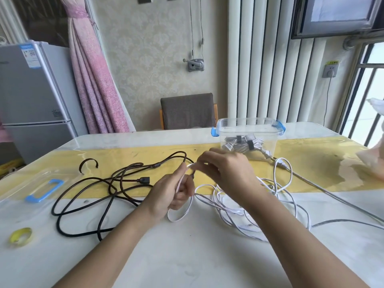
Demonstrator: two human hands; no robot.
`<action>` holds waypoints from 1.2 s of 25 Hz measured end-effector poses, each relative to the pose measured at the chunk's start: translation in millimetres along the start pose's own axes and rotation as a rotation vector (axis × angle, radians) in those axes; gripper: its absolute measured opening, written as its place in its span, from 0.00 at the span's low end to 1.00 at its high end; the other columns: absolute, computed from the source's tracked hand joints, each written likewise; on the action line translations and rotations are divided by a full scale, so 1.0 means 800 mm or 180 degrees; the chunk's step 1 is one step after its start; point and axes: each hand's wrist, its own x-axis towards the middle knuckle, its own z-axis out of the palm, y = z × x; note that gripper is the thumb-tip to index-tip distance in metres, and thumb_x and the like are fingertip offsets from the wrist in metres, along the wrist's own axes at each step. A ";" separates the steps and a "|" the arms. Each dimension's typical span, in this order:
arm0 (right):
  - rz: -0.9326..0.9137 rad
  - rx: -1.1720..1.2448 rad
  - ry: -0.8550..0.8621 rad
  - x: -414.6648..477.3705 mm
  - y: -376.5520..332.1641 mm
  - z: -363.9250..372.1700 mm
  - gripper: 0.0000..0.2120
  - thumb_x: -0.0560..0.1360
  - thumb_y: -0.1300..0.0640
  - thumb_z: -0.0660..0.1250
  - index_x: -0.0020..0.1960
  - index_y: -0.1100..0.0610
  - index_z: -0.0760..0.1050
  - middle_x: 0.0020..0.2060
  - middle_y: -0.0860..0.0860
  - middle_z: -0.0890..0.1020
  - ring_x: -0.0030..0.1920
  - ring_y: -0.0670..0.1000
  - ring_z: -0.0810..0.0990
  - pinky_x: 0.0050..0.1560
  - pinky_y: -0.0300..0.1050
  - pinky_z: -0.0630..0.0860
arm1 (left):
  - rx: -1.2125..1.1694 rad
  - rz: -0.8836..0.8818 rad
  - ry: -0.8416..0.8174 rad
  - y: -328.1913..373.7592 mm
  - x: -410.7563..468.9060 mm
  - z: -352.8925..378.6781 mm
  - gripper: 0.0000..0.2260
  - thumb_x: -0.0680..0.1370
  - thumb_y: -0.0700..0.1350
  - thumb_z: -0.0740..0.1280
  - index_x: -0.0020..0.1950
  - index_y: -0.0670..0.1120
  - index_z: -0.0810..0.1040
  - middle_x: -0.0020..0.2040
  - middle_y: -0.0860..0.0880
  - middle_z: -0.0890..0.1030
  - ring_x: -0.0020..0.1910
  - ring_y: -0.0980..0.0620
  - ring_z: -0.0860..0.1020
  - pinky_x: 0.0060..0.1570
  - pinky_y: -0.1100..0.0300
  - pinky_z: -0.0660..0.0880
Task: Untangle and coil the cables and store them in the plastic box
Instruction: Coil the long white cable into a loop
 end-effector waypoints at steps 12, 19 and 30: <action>0.0634 -0.0299 0.0035 -0.013 -0.003 0.031 0.11 0.75 0.53 0.61 0.52 0.51 0.81 0.32 0.51 0.75 0.27 0.59 0.75 0.22 0.45 0.69 | -0.2668 -0.0124 -0.1706 0.041 -0.034 -0.024 0.17 0.83 0.40 0.49 0.67 0.34 0.67 0.33 0.45 0.74 0.24 0.57 0.62 0.25 0.64 0.61; 0.0287 -0.0232 -0.1125 -0.021 -0.023 0.046 0.12 0.81 0.53 0.56 0.58 0.50 0.75 0.39 0.51 0.73 0.37 0.58 0.73 0.33 0.46 0.65 | -0.2861 0.0066 -0.1194 0.044 -0.025 -0.041 0.15 0.77 0.35 0.52 0.60 0.35 0.72 0.34 0.48 0.65 0.25 0.57 0.55 0.25 0.63 0.53; -0.0408 -0.0126 -0.1771 -0.022 -0.049 0.047 0.12 0.81 0.52 0.57 0.58 0.53 0.75 0.41 0.54 0.80 0.43 0.60 0.77 0.37 0.51 0.73 | 0.0971 0.1635 0.2287 0.033 -0.016 -0.032 0.15 0.84 0.45 0.51 0.47 0.44 0.75 0.33 0.56 0.72 0.27 0.61 0.68 0.30 0.71 0.65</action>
